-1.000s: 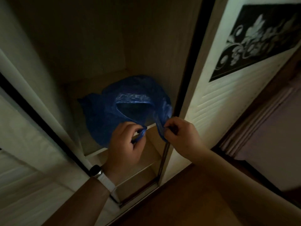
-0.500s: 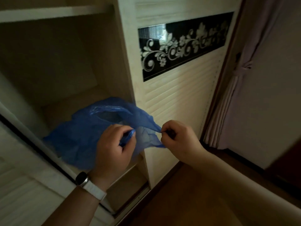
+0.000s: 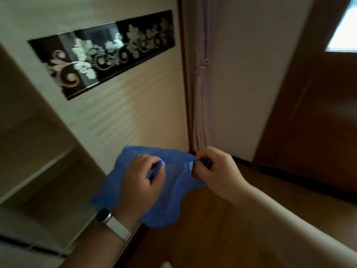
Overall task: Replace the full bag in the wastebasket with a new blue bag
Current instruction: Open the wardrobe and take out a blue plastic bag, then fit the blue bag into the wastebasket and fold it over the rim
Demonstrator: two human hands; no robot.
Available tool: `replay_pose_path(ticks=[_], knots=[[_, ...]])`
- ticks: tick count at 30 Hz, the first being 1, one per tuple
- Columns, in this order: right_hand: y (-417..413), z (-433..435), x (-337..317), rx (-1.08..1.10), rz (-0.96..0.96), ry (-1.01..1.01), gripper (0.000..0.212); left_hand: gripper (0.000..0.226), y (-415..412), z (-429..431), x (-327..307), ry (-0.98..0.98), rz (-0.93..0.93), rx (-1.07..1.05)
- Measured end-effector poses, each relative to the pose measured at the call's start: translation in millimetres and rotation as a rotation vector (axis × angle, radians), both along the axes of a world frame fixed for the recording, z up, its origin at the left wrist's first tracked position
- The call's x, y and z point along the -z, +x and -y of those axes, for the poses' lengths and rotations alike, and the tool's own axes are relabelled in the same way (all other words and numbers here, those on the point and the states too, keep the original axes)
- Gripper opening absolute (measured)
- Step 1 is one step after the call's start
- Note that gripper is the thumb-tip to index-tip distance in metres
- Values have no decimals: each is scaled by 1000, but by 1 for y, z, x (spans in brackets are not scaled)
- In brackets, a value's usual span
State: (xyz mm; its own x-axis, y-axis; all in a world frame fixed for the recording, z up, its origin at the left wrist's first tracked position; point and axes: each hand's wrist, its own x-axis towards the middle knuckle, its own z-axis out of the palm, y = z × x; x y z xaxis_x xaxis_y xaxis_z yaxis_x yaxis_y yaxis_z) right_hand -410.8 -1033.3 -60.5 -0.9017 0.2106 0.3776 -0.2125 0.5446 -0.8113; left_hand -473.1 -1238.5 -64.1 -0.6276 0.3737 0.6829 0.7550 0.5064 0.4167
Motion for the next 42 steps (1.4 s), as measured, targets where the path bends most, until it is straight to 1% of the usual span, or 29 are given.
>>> replay_pose_path(ticks=[2,6,12,17,19,22,26,31,33,39,42], knots=[[18,-31,7,79,16,3,19,20,2,-37,7,-23,53,91],[53,-97,26,247,58,-28,18,12,0,-117,24,-30,147,272],[96,-185,40,556,45,-41,15,15,-4,-250,44,-40,217,566],[111,-252,41,832,64,-63,9,15,-20,-368,61,-31,210,820],[113,-278,39,972,80,-41,10,15,-26,-414,63,-32,210,919],[116,-311,35,1147,131,-8,3,16,-31,-478,65,-21,236,1088],[127,-345,24,1326,99,37,4,16,-27,-555,64,-16,233,1272],[155,-375,17,1512,121,72,2,12,5,-631,54,-4,290,1419],[165,-389,17,1563,116,63,4,14,23,-657,52,-9,288,1467],[195,-443,29,1633,124,56,4,19,69,-725,55,-59,267,1591],[217,-482,42,1661,105,39,7,21,90,-765,61,-103,234,1593]])
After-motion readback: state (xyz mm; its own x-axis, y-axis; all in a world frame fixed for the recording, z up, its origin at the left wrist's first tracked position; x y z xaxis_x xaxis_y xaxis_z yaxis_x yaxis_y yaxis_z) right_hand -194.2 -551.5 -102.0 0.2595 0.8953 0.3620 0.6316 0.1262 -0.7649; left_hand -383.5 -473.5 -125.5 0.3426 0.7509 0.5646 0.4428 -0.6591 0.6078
